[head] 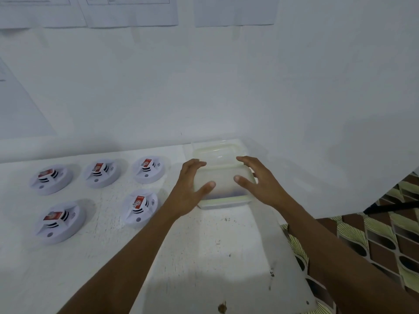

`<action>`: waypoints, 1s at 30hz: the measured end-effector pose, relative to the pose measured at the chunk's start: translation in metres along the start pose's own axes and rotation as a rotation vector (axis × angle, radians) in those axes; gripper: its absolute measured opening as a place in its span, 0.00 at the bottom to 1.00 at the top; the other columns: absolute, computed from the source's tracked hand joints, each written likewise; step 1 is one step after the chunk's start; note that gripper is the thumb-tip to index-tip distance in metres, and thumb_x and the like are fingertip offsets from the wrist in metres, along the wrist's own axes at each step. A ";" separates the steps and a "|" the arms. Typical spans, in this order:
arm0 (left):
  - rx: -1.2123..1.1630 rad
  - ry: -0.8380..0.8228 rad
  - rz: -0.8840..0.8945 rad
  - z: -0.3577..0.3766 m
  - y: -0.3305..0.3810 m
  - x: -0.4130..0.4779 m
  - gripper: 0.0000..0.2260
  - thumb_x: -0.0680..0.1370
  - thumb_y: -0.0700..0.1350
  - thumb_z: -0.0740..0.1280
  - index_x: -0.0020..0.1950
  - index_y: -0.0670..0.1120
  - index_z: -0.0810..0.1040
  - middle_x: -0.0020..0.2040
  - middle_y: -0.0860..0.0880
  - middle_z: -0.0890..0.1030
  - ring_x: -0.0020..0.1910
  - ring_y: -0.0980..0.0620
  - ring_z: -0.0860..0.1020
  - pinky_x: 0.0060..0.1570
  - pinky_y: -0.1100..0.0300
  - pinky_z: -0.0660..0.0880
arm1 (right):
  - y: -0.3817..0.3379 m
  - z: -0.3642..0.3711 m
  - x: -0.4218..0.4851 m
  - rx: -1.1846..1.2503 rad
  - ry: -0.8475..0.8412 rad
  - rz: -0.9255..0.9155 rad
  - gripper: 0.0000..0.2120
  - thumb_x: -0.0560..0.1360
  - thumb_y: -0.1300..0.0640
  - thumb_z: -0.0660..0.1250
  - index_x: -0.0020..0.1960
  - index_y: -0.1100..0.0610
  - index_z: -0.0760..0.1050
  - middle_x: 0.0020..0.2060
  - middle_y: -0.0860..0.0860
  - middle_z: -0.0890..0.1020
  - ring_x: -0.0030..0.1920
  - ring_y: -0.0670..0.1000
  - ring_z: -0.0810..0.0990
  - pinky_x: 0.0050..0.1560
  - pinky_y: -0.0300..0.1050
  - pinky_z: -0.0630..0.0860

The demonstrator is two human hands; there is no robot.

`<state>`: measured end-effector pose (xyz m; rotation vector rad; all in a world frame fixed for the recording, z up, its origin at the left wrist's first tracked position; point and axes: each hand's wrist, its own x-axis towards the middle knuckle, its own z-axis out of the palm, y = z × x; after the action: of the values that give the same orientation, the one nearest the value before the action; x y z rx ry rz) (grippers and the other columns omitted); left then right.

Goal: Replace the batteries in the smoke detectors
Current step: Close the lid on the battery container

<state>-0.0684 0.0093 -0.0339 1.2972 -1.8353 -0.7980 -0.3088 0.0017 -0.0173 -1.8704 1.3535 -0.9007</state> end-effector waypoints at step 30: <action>0.031 0.033 -0.138 -0.015 -0.025 0.090 0.39 0.66 0.61 0.76 0.72 0.56 0.63 0.76 0.50 0.60 0.75 0.50 0.60 0.72 0.46 0.63 | 0.036 -0.031 0.082 0.201 0.264 0.229 0.06 0.78 0.56 0.67 0.54 0.49 0.80 0.50 0.45 0.81 0.45 0.46 0.78 0.47 0.40 0.72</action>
<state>-0.0628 -0.0851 -0.0275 1.4610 -1.7527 -0.8191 -0.3335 -0.0891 -0.0171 -1.4501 1.5331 -1.1455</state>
